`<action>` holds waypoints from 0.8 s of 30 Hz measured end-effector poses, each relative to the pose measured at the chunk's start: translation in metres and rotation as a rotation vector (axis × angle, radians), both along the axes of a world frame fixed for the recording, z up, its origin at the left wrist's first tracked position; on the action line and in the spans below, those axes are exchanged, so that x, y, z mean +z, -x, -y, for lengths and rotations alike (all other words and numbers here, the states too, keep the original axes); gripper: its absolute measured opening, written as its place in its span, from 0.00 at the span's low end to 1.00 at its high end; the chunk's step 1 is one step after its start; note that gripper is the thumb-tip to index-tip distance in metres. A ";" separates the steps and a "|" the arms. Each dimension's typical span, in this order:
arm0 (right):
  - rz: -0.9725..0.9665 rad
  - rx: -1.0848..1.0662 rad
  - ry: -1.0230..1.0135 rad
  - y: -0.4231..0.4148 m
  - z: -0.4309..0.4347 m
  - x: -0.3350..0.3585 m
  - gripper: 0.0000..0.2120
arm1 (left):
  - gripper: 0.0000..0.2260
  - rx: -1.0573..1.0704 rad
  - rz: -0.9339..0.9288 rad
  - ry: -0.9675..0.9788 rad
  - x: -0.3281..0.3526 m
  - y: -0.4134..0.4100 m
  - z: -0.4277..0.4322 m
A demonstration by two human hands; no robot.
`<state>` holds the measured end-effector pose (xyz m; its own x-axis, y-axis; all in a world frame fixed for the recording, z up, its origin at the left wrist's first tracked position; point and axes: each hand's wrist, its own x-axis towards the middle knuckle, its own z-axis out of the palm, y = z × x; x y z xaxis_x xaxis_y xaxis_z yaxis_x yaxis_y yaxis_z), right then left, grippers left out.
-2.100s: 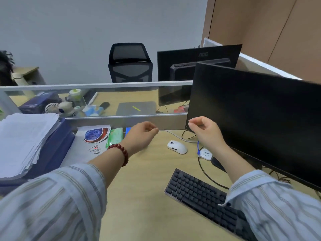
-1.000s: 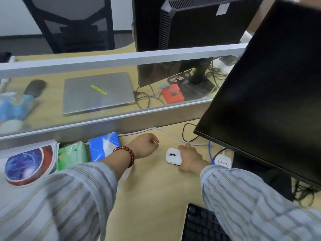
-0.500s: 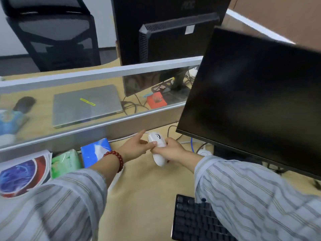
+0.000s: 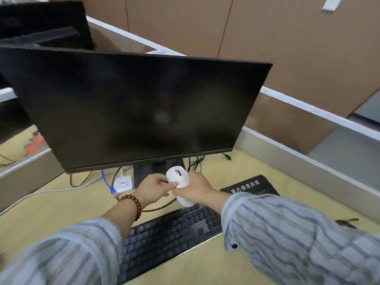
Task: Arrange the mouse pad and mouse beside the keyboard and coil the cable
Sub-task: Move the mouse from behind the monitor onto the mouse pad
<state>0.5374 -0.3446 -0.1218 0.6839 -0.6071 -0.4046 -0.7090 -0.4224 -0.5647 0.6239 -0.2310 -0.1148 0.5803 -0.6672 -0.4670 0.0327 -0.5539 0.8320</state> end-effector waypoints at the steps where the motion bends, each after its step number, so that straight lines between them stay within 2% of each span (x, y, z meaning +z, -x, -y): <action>1: -0.002 -0.031 0.019 0.019 0.024 0.002 0.33 | 0.07 -0.030 -0.004 0.012 0.002 0.017 0.028; 5: -0.017 -0.121 0.059 0.085 0.116 0.008 0.33 | 0.06 -0.065 -0.031 0.045 0.003 0.079 0.130; 10: -0.037 -0.175 0.026 0.151 0.196 -0.010 0.34 | 0.18 0.000 -0.070 0.010 -0.027 0.138 0.217; 14: -0.053 -0.180 -0.028 0.182 0.240 -0.053 0.36 | 0.11 0.077 -0.111 -0.036 -0.068 0.180 0.261; 18: -0.131 -0.120 -0.039 0.198 0.263 -0.100 0.36 | 0.03 0.139 -0.246 -0.110 -0.112 0.203 0.283; 20: -0.166 -0.103 -0.035 0.201 0.269 -0.120 0.37 | 0.06 0.160 -0.271 -0.138 -0.131 0.208 0.289; 24: -0.197 -0.044 -0.027 0.197 0.276 -0.142 0.35 | 0.17 0.246 -0.303 -0.158 -0.150 0.210 0.293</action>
<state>0.3408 -0.6208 -0.2634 0.5630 -0.6221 -0.5441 -0.8243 -0.3752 -0.4239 0.4141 -0.5241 -0.2646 0.5344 -0.4321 -0.7265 0.4101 -0.6190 0.6698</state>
